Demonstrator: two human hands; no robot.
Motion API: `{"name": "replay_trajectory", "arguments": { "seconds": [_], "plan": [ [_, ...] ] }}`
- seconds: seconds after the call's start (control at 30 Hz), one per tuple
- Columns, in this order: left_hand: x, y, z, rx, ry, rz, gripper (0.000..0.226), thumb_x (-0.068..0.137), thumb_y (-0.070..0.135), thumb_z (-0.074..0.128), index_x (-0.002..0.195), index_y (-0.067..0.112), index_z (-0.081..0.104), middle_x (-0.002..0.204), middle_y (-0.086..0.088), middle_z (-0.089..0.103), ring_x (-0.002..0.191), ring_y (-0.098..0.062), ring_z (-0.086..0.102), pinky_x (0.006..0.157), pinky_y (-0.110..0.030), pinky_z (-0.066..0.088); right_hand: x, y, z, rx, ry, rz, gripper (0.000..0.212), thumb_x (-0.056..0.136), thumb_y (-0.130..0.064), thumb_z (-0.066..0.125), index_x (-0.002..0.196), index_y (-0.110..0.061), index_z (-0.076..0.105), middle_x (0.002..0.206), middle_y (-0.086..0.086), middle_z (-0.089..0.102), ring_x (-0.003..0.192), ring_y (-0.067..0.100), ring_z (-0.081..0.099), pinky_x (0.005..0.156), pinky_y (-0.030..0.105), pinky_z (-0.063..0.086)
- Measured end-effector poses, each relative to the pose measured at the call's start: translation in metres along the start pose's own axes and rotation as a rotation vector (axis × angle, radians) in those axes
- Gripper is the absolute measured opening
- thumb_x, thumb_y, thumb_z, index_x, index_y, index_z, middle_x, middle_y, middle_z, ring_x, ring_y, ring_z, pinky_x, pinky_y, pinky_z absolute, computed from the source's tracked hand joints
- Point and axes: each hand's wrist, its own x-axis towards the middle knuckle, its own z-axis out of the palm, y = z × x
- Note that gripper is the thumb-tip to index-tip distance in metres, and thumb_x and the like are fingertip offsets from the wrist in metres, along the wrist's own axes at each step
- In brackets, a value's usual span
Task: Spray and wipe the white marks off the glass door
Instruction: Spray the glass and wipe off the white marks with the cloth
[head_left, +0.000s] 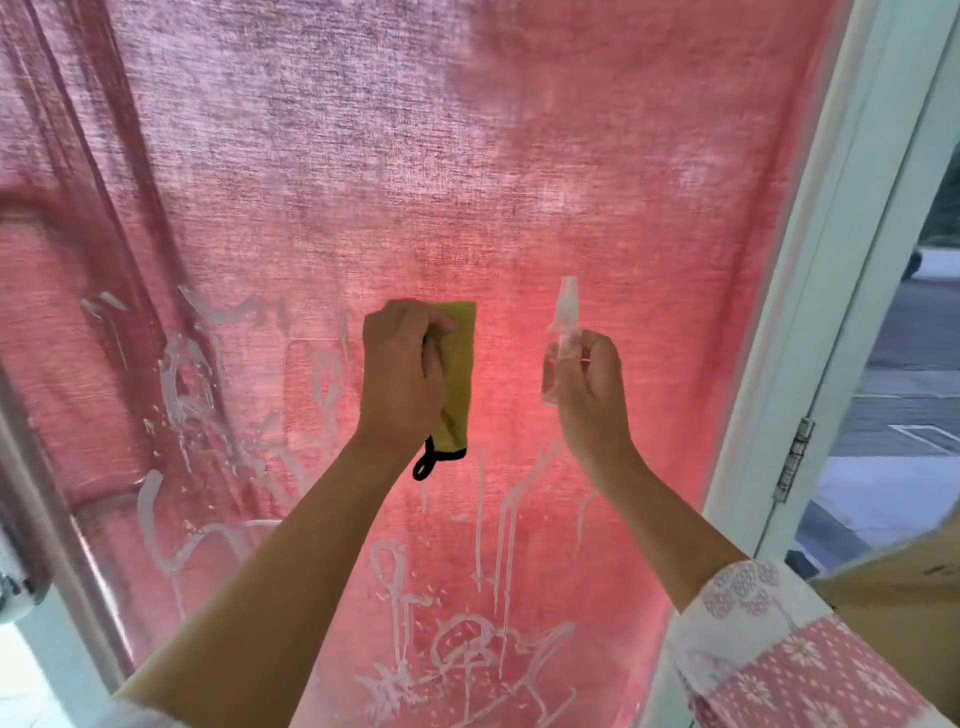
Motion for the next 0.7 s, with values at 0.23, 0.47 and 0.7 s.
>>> {"name": "replay_trajectory", "arguments": {
  "seconds": [0.23, 0.47, 0.7],
  "plan": [
    [-0.018, -0.023, 0.034, 0.43, 0.114, 0.228, 0.029, 0.097, 0.016, 0.048, 0.121, 0.01, 0.062, 0.14, -0.028, 0.036, 0.13, -0.041, 0.032, 0.112, -0.04, 0.021, 0.005, 0.014, -0.011, -0.085, -0.018, -0.19, 0.051, 0.091, -0.027, 0.027, 0.137, -0.007, 0.035, 0.106, 0.004, 0.042, 0.087, 0.015, 0.041, 0.078, 0.032, 0.039],
    [-0.057, -0.065, 0.041, 0.667, -0.089, 0.472, 0.057, 0.1, 0.028, 0.036, 0.151, 0.011, 0.018, 0.16, -0.007, -0.011, 0.147, -0.033, -0.006, 0.12, -0.047, 0.003, 0.01, 0.01, -0.014, -0.268, -0.096, -0.449, 0.048, 0.1, -0.015, 0.037, 0.145, -0.001, 0.03, 0.094, 0.01, 0.049, 0.083, 0.011, 0.042, 0.076, 0.008, 0.034],
    [-0.006, -0.034, 0.036, 0.527, 0.116, 0.151, 0.057, 0.099, 0.028, 0.036, 0.151, 0.006, 0.022, 0.156, -0.024, 0.005, 0.145, -0.041, -0.005, 0.118, -0.052, -0.001, 0.019, 0.009, -0.012, -0.309, -0.062, -0.51, 0.052, 0.097, -0.024, 0.048, 0.143, -0.006, 0.036, 0.089, 0.003, 0.046, 0.076, -0.004, 0.042, 0.068, 0.004, 0.036]
  ]
}}
